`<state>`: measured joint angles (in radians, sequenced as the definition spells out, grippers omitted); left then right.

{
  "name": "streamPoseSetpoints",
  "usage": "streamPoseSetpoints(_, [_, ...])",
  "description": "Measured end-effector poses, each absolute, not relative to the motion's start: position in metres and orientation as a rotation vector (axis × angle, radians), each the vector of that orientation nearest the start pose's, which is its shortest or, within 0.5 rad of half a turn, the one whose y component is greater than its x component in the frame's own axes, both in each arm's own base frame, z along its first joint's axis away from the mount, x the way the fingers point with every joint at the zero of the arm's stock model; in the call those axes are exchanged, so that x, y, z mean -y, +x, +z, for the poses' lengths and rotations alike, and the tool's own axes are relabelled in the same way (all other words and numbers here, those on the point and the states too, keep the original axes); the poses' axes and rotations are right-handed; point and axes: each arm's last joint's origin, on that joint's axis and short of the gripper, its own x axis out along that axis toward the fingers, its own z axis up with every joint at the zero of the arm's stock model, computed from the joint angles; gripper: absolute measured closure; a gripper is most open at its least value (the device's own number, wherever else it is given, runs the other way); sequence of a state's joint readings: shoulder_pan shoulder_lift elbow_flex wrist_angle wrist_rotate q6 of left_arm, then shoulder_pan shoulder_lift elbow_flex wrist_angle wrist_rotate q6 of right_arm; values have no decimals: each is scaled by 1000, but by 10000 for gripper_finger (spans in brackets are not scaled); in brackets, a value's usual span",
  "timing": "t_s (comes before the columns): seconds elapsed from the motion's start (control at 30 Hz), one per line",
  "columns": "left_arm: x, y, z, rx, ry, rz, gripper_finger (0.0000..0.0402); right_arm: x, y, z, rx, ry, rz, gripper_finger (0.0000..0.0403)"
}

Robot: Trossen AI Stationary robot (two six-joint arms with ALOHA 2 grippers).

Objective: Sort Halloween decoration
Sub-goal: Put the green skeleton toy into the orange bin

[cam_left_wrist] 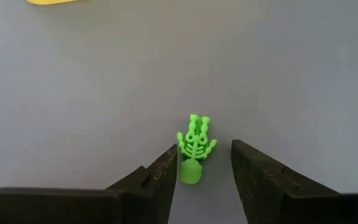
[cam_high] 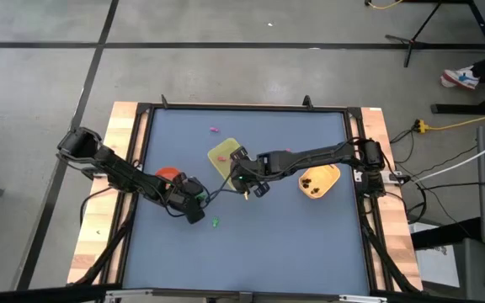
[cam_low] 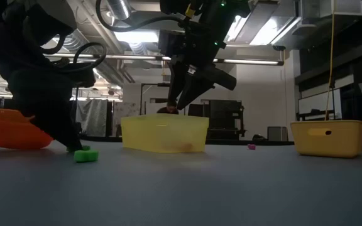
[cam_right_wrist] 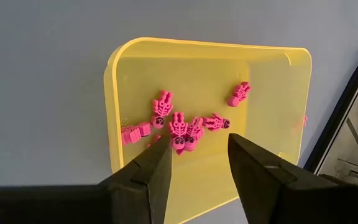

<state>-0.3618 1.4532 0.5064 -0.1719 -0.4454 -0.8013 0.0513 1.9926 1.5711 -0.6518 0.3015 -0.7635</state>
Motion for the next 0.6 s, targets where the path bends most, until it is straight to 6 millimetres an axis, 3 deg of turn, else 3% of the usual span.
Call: streamPoseSetpoints(0.6, [59, 215, 117, -938, -340, 467, 340, -13, 422, 215, -1105, -874, 192, 246])
